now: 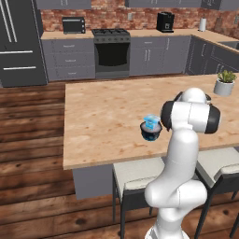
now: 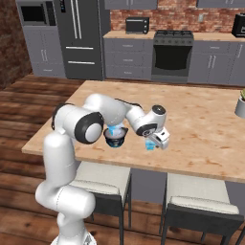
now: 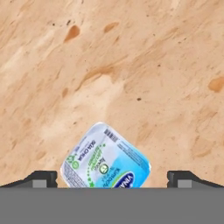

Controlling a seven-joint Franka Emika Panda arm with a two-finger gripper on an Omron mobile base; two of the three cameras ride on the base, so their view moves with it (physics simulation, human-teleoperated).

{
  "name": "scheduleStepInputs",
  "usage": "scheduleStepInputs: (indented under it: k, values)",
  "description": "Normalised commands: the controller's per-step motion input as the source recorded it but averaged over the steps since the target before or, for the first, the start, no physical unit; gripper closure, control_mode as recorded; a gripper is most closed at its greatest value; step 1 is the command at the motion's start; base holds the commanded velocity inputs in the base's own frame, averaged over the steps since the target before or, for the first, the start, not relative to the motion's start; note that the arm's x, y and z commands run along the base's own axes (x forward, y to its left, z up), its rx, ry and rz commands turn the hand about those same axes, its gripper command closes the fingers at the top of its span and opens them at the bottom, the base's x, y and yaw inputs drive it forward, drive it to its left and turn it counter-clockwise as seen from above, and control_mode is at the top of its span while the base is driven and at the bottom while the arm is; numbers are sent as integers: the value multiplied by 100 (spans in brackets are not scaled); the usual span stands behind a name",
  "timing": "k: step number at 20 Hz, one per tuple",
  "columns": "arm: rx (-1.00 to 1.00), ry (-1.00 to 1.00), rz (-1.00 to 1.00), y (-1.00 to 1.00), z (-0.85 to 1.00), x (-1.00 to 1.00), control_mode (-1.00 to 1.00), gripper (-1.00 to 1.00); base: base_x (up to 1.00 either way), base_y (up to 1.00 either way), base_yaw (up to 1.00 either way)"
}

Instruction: Stack the yogurt containers by placing the smaller containers on top of the larger containers.

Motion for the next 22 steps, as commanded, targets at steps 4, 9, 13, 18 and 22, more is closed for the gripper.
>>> scheduleStepInputs:
  k: [4, 9, 13, 18, 22]
  values:
    - [0, 0, 0, 0, -5, 1, -100, -100, 0, 0, 0]
    - [0, 0, 0, 0, -6, 0, -100, -100, 0, 0, 0]
    - [0, 0, 0, 0, -7, 0, -100, -100, 0, 0, 0]
    - [0, 0, -1, 0, -6, 0, -100, -100, 0, 0, 0]
    - [0, 0, -1, 0, -9, 5, -100, -100, 0, 0, 0]
